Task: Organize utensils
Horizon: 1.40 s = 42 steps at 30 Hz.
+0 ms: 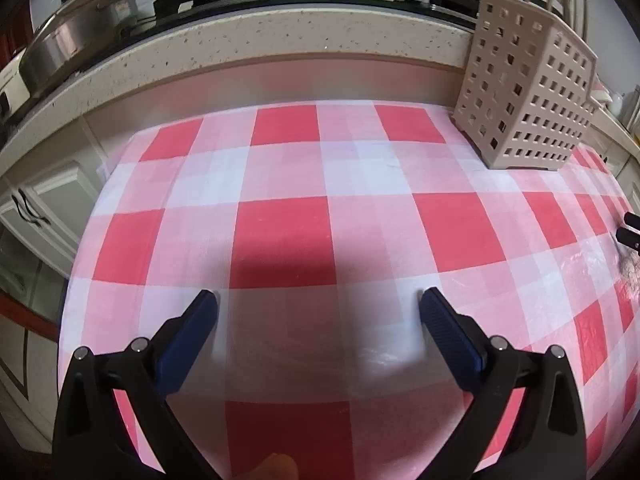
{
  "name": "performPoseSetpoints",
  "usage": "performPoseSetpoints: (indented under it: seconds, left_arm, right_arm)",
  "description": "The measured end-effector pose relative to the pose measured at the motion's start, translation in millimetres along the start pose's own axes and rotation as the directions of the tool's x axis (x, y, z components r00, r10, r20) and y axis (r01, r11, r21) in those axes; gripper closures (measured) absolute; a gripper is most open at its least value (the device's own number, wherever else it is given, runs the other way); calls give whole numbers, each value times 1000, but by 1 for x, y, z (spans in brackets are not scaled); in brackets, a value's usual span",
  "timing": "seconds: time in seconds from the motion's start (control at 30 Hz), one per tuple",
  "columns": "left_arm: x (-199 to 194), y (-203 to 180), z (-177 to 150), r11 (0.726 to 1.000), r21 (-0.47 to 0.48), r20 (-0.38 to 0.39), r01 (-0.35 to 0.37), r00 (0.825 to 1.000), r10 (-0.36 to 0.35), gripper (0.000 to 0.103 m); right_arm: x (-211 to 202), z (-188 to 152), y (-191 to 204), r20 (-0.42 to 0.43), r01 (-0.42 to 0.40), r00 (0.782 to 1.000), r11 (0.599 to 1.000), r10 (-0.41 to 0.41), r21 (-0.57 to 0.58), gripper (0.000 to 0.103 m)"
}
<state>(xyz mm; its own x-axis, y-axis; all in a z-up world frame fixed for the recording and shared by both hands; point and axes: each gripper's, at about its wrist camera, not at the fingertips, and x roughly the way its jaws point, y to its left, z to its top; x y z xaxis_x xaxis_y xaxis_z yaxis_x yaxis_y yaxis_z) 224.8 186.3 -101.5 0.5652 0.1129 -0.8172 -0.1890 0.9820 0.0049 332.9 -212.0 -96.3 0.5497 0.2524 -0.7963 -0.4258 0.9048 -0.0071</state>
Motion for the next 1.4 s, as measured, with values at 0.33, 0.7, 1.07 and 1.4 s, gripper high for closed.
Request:
performPoseSetpoints:
  seconds: [0.33, 0.7, 1.07, 1.4]
  left_arm:
    - [2, 0, -3, 1000, 3, 12, 4, 1000, -4, 4]
    - [-1, -2, -2, 1000, 5, 11, 4, 1000, -4, 4]
    - [-1, -2, -2, 1000, 5, 10, 4, 1000, -4, 4]
    - [0, -1, -2, 1000, 5, 10, 4, 1000, -4, 4]
  right_arm:
    - [4, -5, -1, -2, -10, 1000, 1000, 10, 4, 18]
    - [5, -3, -2, -4, -11, 1000, 1000, 11, 5, 18]
    - [5, -4, -1, -5, -12, 1000, 1000, 12, 5, 18]
    - [5, -4, -1, -5, -12, 1000, 1000, 12, 5, 18]
